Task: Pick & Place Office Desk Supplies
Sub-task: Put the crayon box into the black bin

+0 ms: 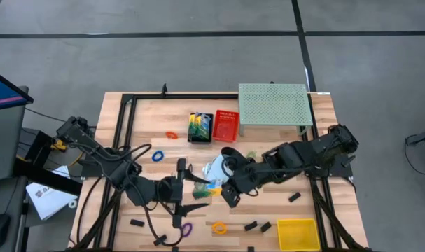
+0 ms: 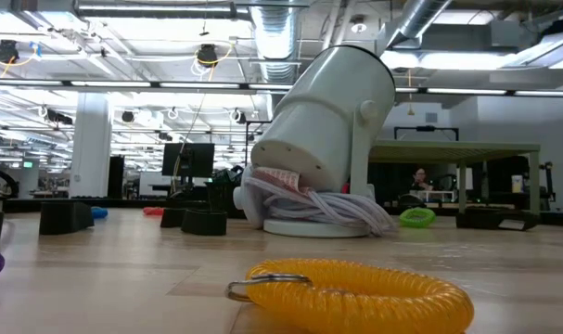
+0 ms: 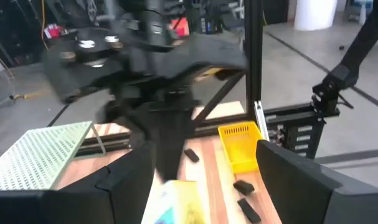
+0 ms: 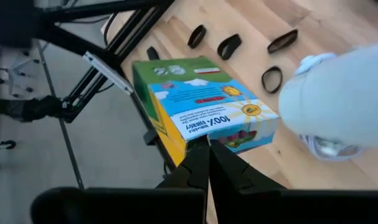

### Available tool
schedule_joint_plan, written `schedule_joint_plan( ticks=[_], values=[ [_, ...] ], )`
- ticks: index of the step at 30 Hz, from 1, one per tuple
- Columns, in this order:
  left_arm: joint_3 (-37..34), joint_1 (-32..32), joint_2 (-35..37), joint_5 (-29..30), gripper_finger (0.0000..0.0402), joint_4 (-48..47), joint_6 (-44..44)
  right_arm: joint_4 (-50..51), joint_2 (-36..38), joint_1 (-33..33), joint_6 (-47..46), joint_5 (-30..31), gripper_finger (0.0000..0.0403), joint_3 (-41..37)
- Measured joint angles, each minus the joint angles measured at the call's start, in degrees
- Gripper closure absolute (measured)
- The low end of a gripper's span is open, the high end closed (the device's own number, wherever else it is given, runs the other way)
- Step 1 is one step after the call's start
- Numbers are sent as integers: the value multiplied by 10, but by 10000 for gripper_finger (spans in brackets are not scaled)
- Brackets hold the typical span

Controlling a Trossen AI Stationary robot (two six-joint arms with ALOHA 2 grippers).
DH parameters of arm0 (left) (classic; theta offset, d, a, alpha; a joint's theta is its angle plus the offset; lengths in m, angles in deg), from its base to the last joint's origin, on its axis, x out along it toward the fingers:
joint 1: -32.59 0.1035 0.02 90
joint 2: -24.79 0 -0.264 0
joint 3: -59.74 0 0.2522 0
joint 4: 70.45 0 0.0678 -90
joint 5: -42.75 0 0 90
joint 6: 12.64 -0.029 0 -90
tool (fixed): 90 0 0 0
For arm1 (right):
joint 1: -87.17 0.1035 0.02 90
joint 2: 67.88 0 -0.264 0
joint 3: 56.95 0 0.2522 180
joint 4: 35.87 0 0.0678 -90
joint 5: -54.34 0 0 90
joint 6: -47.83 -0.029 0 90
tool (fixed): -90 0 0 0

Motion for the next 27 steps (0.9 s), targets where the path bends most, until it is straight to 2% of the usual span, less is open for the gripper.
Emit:
schedule_joint_plan(
  ticks=[7, 10, 18, 27],
  values=[
    [65, 5, -35, 21, 131, -203, 112, 3, -5, -33, 13, -2, 403, -1],
    [96, 5, -46, 35, 131, -266, 135, 3, -10, -39, 14, -2, 403, -1],
    [125, 30, -52, 7, 130, -363, 170, -1, -26, -60, 9, -8, 403, -1],
    [125, 49, -63, 5, 131, -387, 155, -41, -30, -77, 12, -13, 403, -1]
  ],
)
